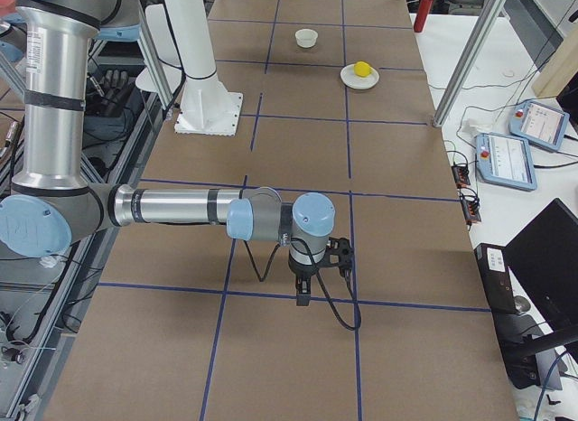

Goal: Move lemon from plate to bowl

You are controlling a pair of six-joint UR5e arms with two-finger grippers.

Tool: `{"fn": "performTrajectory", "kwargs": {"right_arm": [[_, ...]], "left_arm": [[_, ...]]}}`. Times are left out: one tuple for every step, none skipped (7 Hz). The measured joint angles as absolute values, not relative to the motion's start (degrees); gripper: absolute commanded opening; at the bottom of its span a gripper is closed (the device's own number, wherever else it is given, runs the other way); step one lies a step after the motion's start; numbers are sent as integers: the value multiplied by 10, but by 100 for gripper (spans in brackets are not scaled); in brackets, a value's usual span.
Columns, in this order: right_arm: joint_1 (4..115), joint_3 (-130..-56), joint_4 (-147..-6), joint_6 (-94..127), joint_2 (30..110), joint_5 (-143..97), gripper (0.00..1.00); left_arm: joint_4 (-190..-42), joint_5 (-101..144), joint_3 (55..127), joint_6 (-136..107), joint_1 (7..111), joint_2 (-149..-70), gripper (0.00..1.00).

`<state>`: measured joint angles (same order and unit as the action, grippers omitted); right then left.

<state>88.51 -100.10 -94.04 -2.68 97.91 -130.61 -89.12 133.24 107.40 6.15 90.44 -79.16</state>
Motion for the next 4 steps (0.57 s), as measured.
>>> {"fn": "performTrajectory", "kwargs": {"right_arm": [[885,-1001,-940,-27,979,-1306,100],[885,-1001,-940,-27,979,-1306,100],[885,-1001,-940,-26,979,-1306,100],[885,-1001,-940,-26,979,-1306,100]], "left_arm": [[-891,1332,1074,61,904,-794,100],[-891,1332,1074,61,904,-797,100],[-891,1332,1072,61,904,-799,100],[-898,1332,1071,61,903,-801,100]]}}
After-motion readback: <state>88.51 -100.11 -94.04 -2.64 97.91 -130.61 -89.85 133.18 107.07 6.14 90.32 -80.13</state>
